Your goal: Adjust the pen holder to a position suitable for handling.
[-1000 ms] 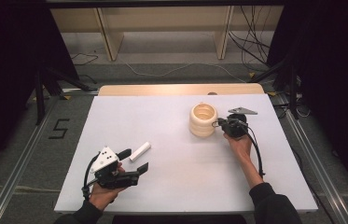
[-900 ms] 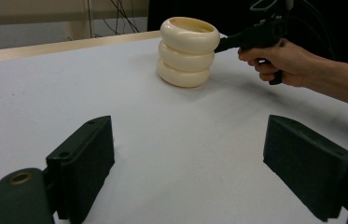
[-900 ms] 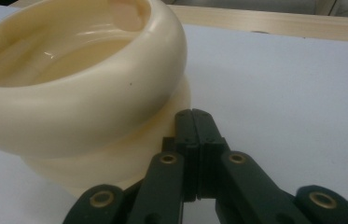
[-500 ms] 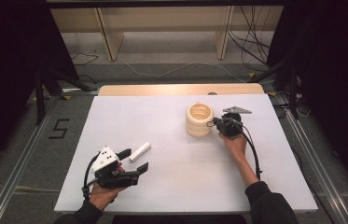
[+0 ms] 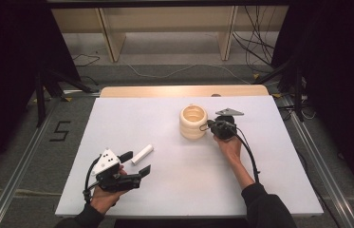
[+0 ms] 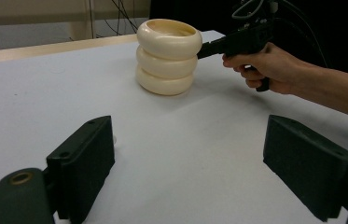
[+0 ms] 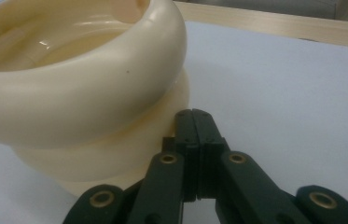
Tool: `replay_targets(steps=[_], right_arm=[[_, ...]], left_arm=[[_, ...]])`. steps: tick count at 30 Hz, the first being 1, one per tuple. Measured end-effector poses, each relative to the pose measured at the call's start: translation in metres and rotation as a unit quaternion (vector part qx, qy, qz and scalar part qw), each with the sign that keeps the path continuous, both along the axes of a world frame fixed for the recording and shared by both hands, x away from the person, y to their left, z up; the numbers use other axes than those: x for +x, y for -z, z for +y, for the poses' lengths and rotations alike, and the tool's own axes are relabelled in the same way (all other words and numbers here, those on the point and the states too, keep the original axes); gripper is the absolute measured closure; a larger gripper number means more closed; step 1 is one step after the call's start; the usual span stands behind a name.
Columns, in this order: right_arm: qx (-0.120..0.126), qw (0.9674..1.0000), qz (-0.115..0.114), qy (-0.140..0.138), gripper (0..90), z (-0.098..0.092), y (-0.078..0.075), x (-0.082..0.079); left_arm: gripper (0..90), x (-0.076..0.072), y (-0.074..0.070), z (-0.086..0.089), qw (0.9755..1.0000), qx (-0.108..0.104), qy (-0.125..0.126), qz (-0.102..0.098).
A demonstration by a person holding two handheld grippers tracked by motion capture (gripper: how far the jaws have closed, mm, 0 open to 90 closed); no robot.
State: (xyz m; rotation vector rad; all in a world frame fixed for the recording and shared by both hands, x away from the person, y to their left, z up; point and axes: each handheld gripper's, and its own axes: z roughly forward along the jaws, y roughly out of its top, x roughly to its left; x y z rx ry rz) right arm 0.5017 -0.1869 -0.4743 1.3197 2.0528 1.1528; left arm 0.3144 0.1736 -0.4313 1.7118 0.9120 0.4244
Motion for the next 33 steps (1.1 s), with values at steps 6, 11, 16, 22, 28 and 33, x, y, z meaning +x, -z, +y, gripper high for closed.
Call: replay_targets(steps=[6, 11, 16, 22, 28, 33], right_arm=[[0.001, 0.9999, 0.002, -0.011, 90.0, 0.010, 0.000, 0.000], [0.005, 0.9999, 0.002, -0.014, 90.0, 0.017, -0.001, 0.000], [0.013, 0.9998, 0.006, -0.014, 90.0, 0.021, -0.001, 0.001], [0.009, 0.9999, 0.008, -0.011, 87.1, 0.019, -0.002, 0.001], [0.023, 0.9997, 0.001, 0.001, 77.5, 0.003, -0.013, -0.005], [0.046, 0.9989, -0.010, -0.006, 65.8, -0.003, -0.027, -0.017]], left_arm=[[15.5, 0.000, 0.000, 0.000, 1.0000, -0.001, -0.001, 0.000], [15.5, 0.000, 0.000, 0.001, 1.0000, -0.001, -0.001, -0.001], [15.5, 0.000, 0.000, 0.001, 1.0000, -0.001, -0.001, -0.001], [15.5, 0.000, 0.000, 0.001, 1.0000, -0.002, -0.002, -0.001], [15.5, 0.000, 0.000, 0.001, 1.0000, -0.001, -0.002, 0.000], [15.4, 0.001, 0.000, 0.001, 1.0000, 0.000, -0.005, 0.001]])
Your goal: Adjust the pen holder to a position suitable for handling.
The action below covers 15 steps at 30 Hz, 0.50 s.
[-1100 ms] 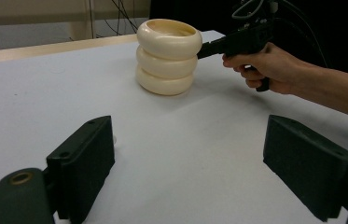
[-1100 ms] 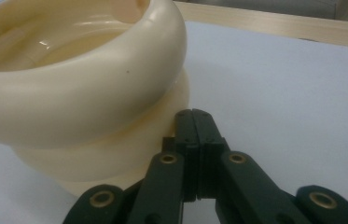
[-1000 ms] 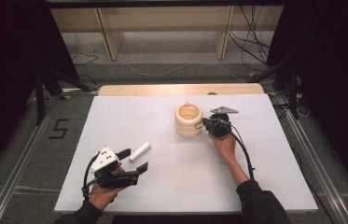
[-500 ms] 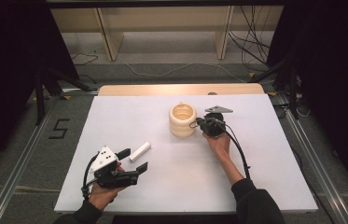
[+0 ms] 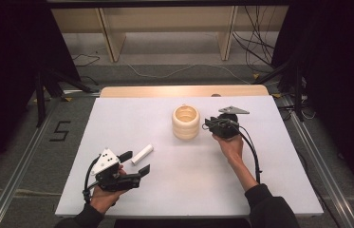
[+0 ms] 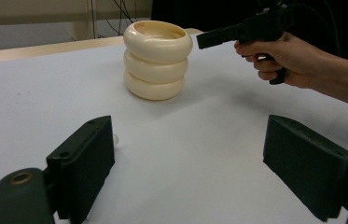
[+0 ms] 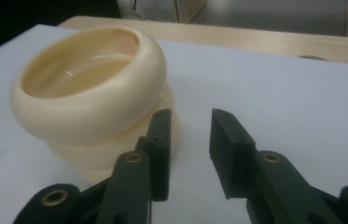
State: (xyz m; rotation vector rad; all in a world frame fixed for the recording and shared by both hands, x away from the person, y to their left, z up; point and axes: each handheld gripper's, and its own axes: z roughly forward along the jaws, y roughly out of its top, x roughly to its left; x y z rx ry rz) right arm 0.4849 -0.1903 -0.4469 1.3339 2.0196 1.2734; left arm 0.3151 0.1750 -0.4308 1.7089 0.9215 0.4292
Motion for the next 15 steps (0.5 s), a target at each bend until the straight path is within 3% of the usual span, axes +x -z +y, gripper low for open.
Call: replay_targets(steps=[3, 6, 11, 15], right_arm=[[0.005, 1.0000, -0.003, -0.008, 55.2, 0.001, -0.008, -0.008], [0.027, 0.9995, 0.005, -0.014, 49.9, 0.000, -0.013, -0.016], [0.026, 0.9994, 0.007, -0.024, 40.6, -0.002, -0.017, -0.028], [0.028, 0.9991, 0.002, -0.033, 38.0, -0.006, -0.019, -0.039]], left_arm=[[15.5, 0.001, 0.000, 0.001, 1.0000, -0.002, -0.002, 0.002], [15.5, 0.001, 0.000, 0.001, 1.0000, -0.002, -0.002, 0.003], [15.5, 0.001, 0.000, 0.001, 1.0000, -0.001, -0.002, 0.004], [15.5, 0.001, 0.000, 0.001, 1.0000, -0.002, -0.003, 0.004]])
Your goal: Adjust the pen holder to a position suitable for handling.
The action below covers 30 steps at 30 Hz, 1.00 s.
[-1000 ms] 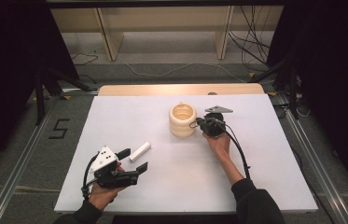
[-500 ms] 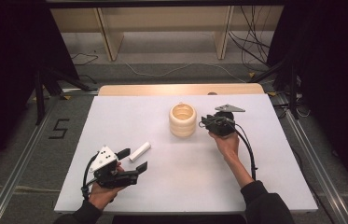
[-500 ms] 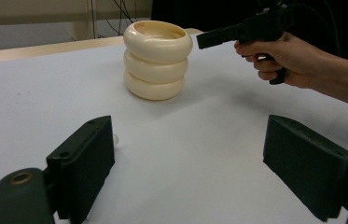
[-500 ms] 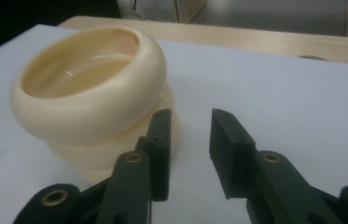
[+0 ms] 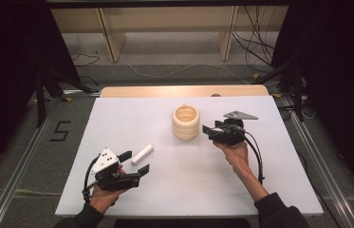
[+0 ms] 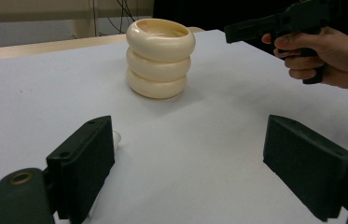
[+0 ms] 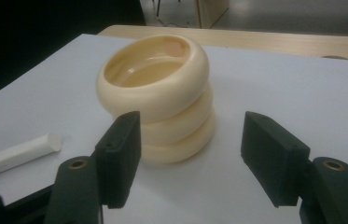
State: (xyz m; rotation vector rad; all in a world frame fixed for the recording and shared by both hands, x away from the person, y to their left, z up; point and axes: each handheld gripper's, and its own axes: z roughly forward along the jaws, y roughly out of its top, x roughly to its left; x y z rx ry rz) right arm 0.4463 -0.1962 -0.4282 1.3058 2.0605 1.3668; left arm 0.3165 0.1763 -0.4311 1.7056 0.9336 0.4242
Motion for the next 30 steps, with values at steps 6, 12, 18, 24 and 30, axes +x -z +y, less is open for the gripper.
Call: replay_targets(steps=[6, 12, 18, 24, 30], right_arm=[[0.003, 0.9998, -0.011, -0.016, 35.9, -0.002, -0.006, -0.015], [-0.008, 0.9991, -0.028, -0.032, 28.5, -0.001, -0.012, -0.031], [0.006, 0.9990, -0.016, -0.042, 19.1, -0.004, -0.012, -0.041], [0.008, 0.9985, -0.024, -0.049, 18.1, -0.008, -0.011, -0.051], [0.007, 0.9982, -0.026, -0.053, 17.9, -0.010, -0.009, -0.062]], left_arm=[[15.5, 0.000, 0.000, 0.000, 1.0000, 0.001, 0.000, 0.000], [15.5, 0.001, 0.000, 0.001, 1.0000, 0.002, 0.000, 0.001], [15.5, 0.002, 0.000, 0.001, 1.0000, 0.001, -0.001, 0.001], [15.4, 0.002, 0.000, 0.001, 1.0000, 0.001, -0.003, 0.002], [15.5, 0.003, -0.001, 0.000, 1.0000, 0.004, -0.007, 0.002]])
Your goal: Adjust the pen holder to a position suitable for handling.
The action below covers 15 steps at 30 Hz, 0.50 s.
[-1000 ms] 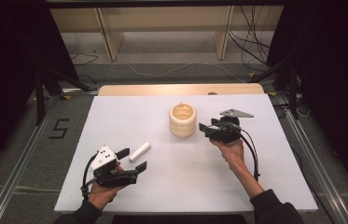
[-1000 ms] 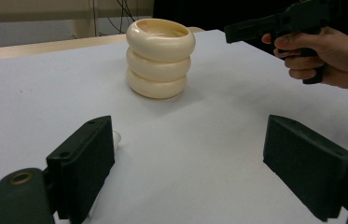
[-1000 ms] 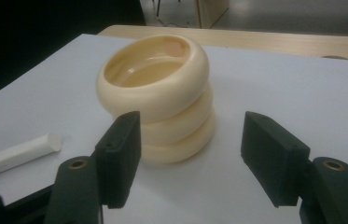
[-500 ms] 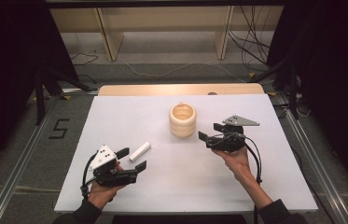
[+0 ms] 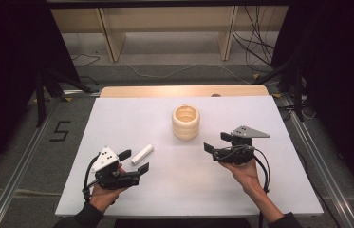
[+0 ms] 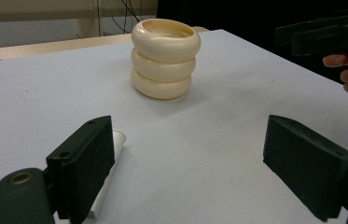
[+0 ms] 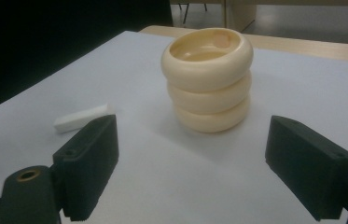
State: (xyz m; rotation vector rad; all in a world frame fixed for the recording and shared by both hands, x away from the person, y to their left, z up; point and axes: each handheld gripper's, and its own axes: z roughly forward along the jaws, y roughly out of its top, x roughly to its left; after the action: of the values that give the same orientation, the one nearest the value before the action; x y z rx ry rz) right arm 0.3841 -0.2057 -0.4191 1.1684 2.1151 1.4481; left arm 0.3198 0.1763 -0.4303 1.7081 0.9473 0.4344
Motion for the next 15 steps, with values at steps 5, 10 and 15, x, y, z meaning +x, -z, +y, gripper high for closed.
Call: replay_targets(steps=[5, 10, 15], right_arm=[[0.000, 1.0000, -0.001, -0.001, 17.7, -0.003, 0.003, -0.007], [0.000, 1.0000, -0.007, 0.000, 17.7, -0.008, 0.002, -0.015], [-0.001, 1.0000, -0.005, 0.004, 17.7, -0.015, 0.004, -0.023]], left_arm=[[15.5, 0.001, 0.000, 0.001, 1.0000, 0.003, -0.003, -0.002], [15.4, 0.001, 0.000, 0.002, 1.0000, 0.003, -0.006, 0.000], [15.4, 0.002, 0.000, 0.003, 1.0000, 0.003, -0.007, 0.000]])
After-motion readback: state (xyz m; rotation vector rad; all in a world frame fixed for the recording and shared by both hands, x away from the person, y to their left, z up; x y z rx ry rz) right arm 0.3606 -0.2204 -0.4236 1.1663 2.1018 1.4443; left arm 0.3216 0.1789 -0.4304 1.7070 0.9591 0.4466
